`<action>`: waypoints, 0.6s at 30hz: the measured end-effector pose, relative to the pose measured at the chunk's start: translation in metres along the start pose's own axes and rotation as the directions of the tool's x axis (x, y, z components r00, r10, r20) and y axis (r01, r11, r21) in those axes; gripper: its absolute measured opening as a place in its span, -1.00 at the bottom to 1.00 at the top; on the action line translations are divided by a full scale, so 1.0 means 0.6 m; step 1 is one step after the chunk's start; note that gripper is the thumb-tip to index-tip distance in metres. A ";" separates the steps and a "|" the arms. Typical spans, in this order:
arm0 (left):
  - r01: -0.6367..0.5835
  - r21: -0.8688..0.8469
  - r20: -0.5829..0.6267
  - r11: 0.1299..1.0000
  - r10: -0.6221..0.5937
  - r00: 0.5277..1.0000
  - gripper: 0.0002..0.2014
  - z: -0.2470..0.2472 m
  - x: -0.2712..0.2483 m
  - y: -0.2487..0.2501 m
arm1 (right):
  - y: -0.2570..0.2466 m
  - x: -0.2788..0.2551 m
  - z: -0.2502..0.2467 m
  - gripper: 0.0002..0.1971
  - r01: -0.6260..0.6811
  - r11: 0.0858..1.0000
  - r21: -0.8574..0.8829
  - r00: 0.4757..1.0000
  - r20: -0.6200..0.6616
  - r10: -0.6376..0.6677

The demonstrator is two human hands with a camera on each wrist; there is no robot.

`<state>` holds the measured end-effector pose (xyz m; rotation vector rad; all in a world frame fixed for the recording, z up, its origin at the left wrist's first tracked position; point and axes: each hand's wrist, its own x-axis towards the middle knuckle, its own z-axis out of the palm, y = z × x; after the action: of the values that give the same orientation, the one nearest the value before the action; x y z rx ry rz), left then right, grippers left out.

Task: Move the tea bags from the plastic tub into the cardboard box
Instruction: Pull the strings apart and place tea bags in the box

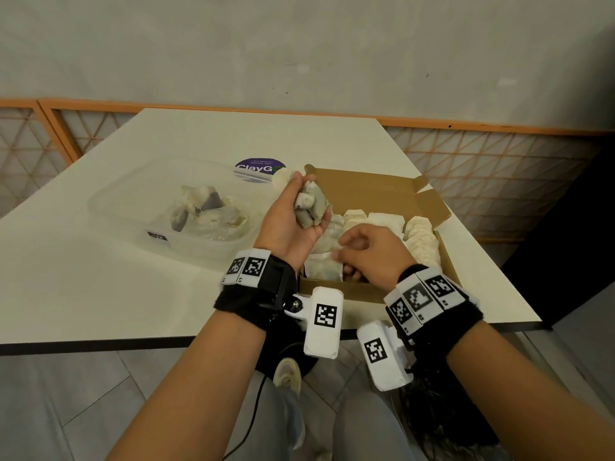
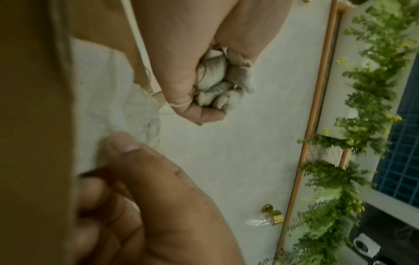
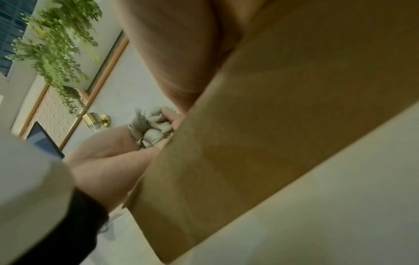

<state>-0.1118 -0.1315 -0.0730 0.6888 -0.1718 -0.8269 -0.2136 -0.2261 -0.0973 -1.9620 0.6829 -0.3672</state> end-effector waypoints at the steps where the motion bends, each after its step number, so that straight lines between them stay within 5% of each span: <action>1: 0.019 -0.036 0.008 0.999 -0.018 1.000 -0.73 0.001 0.001 0.001 | -0.001 -0.002 -0.004 -0.84 0.044 0.999 -0.012 0.996 -0.079 -0.045; 4: 0.064 -0.030 0.046 0.998 -0.062 0.997 -0.70 0.002 0.006 -0.003 | -0.017 -0.010 -0.014 -0.80 0.160 0.982 0.101 0.970 -0.202 -0.138; 9: 0.094 0.087 0.086 0.992 -0.101 0.991 -0.72 0.000 0.008 -0.016 | -0.049 -0.011 -0.011 -0.66 0.192 0.974 0.124 0.976 -0.128 -0.176; 13: 0.094 0.103 0.095 0.990 -0.104 0.990 -0.78 -0.004 0.014 -0.018 | -0.042 -0.001 -0.007 -0.85 0.203 0.957 0.209 0.970 -0.176 -0.167; 18: 0.008 0.113 0.015 0.994 -0.010 1.000 -0.83 -0.007 0.021 -0.020 | -0.019 -0.006 -0.018 -0.88 0.124 0.650 0.750 0.983 -0.181 0.022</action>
<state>-0.1093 -0.1442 -0.0849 0.7896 -0.2312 -0.8359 -0.2187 -0.2277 -0.0818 -1.1342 0.4612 -0.7390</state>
